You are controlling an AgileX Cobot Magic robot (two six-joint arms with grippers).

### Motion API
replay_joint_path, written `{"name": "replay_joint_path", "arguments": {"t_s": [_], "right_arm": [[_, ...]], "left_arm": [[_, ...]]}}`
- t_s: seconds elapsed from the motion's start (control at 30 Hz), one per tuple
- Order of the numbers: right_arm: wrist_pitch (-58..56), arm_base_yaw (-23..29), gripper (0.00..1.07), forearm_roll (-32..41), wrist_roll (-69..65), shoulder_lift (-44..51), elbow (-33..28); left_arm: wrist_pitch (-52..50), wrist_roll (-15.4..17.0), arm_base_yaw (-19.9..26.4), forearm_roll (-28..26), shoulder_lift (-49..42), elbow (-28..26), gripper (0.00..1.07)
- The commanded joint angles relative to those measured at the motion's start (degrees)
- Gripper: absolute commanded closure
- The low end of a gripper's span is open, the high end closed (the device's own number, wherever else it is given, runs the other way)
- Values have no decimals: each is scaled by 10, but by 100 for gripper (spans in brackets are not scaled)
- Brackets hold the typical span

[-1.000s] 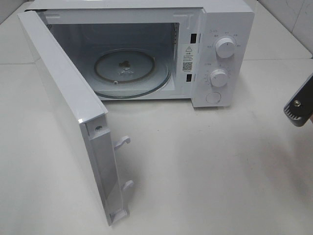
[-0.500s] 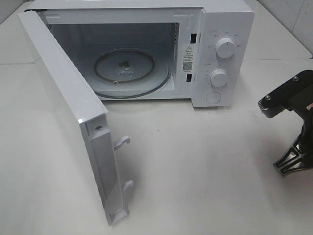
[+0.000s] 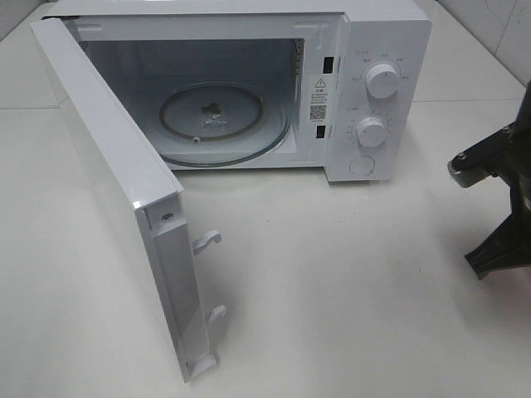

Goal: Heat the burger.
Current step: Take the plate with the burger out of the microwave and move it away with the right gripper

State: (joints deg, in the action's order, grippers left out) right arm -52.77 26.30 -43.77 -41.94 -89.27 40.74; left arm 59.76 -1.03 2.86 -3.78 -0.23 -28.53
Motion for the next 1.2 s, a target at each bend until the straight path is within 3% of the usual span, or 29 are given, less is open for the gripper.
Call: {"name": "replay_joint_path", "arguments": {"t_s": [0.03,0.33,0.87,1.2], "right_arm": [[-22,-23,106,-32,-2,-1,5],[3,-75,105,-47,-5,-10,5],[84,-83,104,-81,-83,-158,5],[113,-83,102,-89,-83,-200,5]], "left_arm": [[-3,0,-1,-3,-13,1,6],[-3,0,-1,-3,-13,1,6],[-3,0,-1,-3,-13,1,6],[-3,0,-1,-3,-13,1,6]]}}
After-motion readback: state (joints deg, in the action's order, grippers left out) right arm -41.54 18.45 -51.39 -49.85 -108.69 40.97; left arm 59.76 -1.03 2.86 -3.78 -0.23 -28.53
